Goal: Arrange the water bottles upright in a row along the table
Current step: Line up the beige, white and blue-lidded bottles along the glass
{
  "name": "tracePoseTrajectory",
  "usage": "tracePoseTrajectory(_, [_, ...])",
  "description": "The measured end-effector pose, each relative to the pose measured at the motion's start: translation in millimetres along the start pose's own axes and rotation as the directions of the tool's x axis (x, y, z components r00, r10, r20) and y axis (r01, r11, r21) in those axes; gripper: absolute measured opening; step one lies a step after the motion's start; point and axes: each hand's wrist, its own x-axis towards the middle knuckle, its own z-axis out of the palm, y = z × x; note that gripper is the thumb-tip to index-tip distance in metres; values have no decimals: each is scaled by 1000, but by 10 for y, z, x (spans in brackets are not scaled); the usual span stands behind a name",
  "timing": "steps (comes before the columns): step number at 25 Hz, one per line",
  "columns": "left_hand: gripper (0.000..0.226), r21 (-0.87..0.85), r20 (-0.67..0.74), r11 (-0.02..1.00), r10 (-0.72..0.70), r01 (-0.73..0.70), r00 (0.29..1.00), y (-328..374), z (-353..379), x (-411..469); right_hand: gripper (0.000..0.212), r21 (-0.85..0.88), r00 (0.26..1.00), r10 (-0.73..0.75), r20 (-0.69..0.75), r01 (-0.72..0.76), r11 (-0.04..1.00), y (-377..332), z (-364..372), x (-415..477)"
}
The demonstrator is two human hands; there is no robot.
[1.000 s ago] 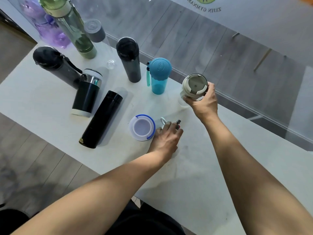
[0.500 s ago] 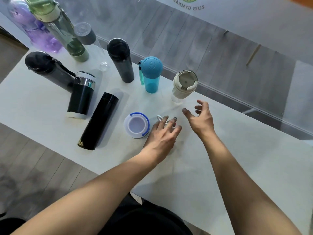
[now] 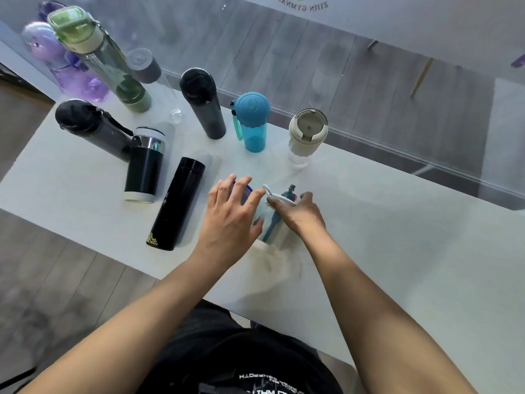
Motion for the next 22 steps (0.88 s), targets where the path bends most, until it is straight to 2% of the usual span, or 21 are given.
tracePoseTrajectory(2, [50, 17, 9, 1000, 13, -13, 1000, -15, 47, -13, 72, 73, 1000, 4, 30, -6, 997, -9, 2, -16])
tracePoseTrajectory(4, [49, 3, 6, 1000, -1, 1, 1000, 8, 79, -30, 69, 180, 1000, -4, 22, 0, 984, 37, -32, -37])
tracePoseTrajectory(6, [46, 0, -17, 1000, -4, 4, 1000, 22, 111, -54, 75, 273, 995, -52, -90, 75, 959, 123, -123, -49])
tracePoseTrajectory(8, [43, 6, -60, 1000, 3, -3, 998, 5, 142, -51, 85, 309, 951, -122, -282, 211, 927, 211, -288, -7])
tracePoseTrajectory(10, [41, 9, -94, 1000, -2, 3, 996, 0, 167, -30, 90, 281, 893, -179, -413, 312, 908, 272, -512, 39])
tracePoseTrajectory(15, [38, 2, -125, 1000, -25, 26, 992, 43, 201, -45, 90, 169, 793, -267, -548, 418, 892, 307, -868, 143])
tracePoseTrajectory(22, [39, 3, -129, 1000, -24, 25, 991, 37, 202, -48, 85, 117, 762, -318, -565, 455, 883, 255, -979, 346])
